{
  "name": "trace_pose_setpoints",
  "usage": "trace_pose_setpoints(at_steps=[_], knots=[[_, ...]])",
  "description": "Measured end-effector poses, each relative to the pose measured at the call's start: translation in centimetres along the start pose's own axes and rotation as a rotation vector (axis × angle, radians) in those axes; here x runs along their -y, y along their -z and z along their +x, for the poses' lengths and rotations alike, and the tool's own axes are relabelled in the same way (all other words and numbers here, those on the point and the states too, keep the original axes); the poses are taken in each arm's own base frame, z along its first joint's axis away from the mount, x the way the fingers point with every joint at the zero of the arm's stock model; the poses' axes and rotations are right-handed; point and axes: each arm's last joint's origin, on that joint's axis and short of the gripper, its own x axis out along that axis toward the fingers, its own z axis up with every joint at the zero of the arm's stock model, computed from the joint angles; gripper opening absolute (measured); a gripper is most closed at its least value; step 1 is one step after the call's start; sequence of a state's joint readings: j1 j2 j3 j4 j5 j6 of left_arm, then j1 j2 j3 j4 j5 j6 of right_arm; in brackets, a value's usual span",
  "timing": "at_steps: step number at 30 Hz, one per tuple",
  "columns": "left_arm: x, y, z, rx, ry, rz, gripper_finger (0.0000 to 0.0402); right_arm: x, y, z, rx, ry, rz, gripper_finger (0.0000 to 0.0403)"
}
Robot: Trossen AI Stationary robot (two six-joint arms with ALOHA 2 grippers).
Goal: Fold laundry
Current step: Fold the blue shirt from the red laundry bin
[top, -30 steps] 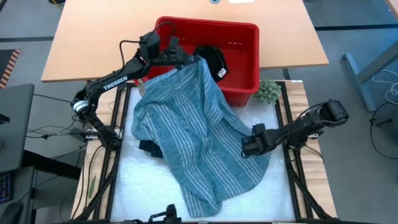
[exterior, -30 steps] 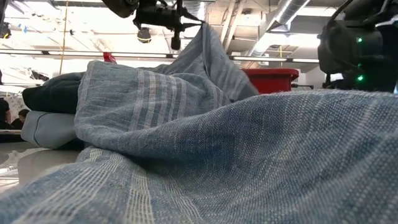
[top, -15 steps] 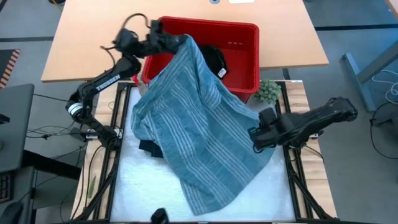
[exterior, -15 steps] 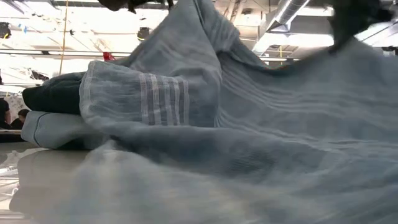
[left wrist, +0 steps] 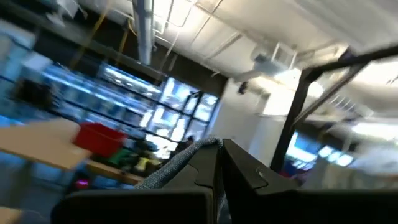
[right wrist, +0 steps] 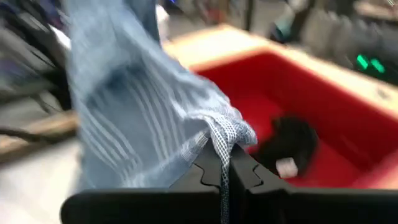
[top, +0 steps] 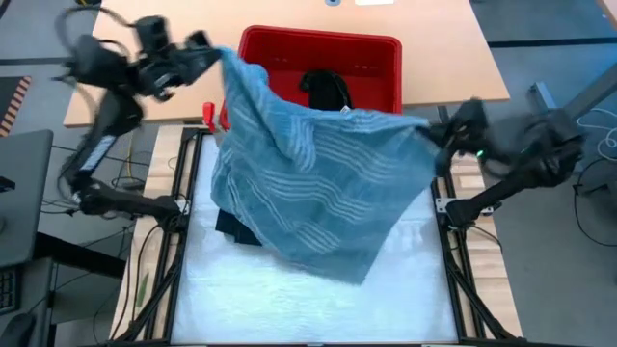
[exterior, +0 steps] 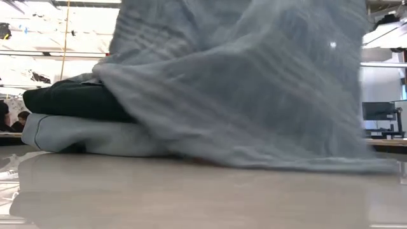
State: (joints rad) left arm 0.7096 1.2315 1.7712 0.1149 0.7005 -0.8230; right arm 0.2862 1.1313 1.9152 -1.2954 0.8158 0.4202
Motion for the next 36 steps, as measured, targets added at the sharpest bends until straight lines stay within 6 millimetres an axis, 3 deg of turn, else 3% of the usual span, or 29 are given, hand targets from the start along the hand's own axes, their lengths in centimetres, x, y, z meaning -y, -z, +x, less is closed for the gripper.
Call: trace_pose_setpoints(at_steps=[4,8,14,17,21,25,30,34,36], knots=[[4.5,-0.5,-1.5,-0.044,-0.095,0.108,0.0,0.6,-2.6,-1.7,0.127,-0.174,-0.016,0.0021],[7.4,0.0,-3.3,-0.046,-0.212,0.113,0.0,0.2,-3.7,-2.7,0.191,-0.457,-0.09,0.0021],[10.6,-0.4,-4.1,0.043,-0.089,0.077,0.0,-0.2,-4.5,-4.2,0.235,-0.796,-0.119,0.0021],[11.4,0.3,-2.5,0.045,0.044,0.092,0.0,-0.1,-4.6,-5.5,0.246,-0.992,-0.127,0.0021],[12.7,3.1,0.8,-0.029,0.25,0.204,0.0,0.1,-4.6,-6.9,0.23,-1.196,-0.124,0.0021],[15.3,5.1,3.2,0.021,0.466,0.362,0.0,0.9,-5.1,-8.5,0.278,-1.324,-0.094,0.0021],[18.2,6.1,5.7,0.105,0.55,0.468,0.0,3.2,-6.2,-10.6,0.415,-1.434,-0.04,0.0021],[20.7,7.4,7.9,0.135,0.573,0.533,0.0,4.4,-6.6,-11.3,0.482,-1.451,-0.045,0.0021],[21.7,7.1,8.4,0.163,0.539,0.561,0.0,4.4,-6.6,-11.2,0.482,-1.443,-0.056,0.0021]])
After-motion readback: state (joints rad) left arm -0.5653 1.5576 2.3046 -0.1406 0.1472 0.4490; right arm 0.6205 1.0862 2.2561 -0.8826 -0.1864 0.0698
